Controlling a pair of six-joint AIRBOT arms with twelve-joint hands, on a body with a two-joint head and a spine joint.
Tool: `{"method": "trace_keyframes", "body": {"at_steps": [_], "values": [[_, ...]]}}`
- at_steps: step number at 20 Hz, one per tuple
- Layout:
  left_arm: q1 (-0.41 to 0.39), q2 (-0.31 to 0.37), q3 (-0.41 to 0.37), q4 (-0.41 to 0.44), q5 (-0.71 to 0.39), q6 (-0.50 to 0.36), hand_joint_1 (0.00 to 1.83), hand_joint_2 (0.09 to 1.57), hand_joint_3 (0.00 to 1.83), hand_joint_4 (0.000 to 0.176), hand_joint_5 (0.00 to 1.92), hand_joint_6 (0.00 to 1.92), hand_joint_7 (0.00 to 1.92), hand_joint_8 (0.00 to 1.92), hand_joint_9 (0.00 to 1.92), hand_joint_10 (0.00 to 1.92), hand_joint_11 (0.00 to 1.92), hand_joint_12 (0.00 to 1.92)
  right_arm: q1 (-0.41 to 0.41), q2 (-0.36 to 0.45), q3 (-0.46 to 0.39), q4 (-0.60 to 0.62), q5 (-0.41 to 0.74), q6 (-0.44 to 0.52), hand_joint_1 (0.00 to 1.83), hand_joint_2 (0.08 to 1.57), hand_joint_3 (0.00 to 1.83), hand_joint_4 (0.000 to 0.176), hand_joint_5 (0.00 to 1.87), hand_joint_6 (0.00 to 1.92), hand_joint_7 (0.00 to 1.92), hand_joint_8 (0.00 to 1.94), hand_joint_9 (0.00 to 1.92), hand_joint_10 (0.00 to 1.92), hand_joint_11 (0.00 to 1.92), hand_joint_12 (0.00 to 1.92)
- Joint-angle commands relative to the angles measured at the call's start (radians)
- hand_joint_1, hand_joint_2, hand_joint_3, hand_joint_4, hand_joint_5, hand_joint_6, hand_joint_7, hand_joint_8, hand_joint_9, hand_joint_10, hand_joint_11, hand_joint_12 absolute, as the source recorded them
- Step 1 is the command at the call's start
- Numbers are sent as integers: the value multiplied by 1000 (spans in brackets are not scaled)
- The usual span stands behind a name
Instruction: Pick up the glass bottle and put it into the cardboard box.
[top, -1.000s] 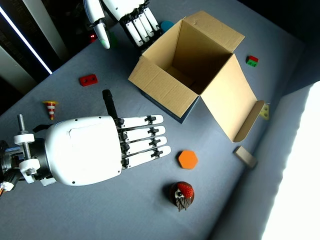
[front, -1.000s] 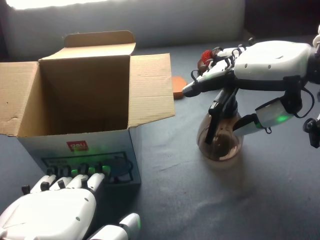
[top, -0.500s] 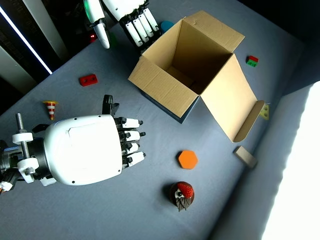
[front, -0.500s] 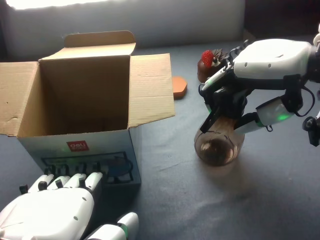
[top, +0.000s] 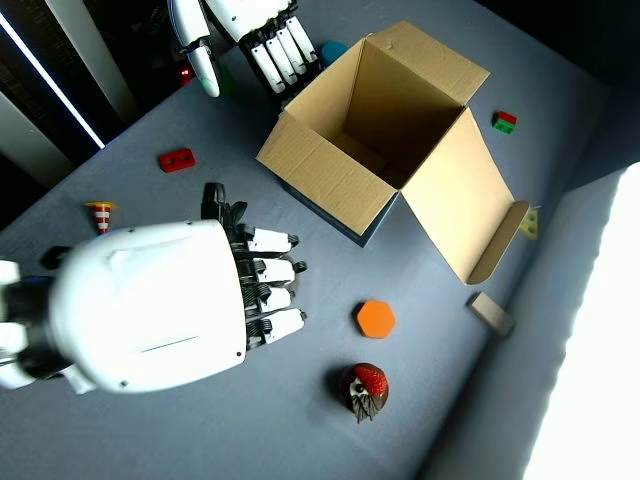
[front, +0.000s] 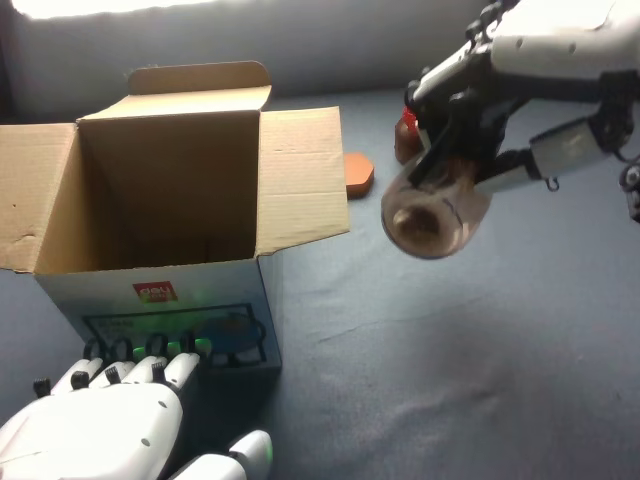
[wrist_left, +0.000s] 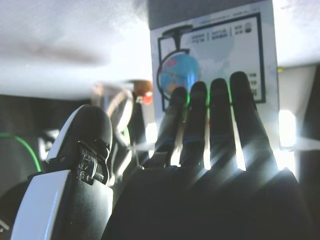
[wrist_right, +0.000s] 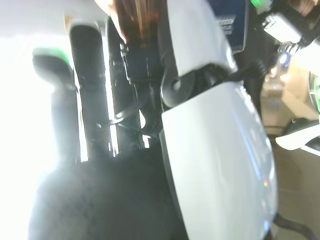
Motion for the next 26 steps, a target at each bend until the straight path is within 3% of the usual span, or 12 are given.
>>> {"method": "trace_keyframes", "body": {"at_steps": [1,14,26], "values": [[-5,4,-3,77,-54,-8,0,1351,1,0,72,1,112,1,107,0,0,516,27,9,3,52,66,10,1189,1190,6,0,745,1368,940,1131,891,1390,697,1846],[29,10,3,104,-38,-40,0,1351,0,0,74,1,113,0,106,2,0,507,186,45,-25,52,73,53,1187,1193,4,0,748,1371,932,1138,885,1421,688,1867],[35,19,32,190,15,-49,0,1355,1,0,89,4,114,0,108,1,0,477,249,12,-72,61,62,52,1188,1192,3,0,747,1368,936,1135,883,1423,700,1868]]}}
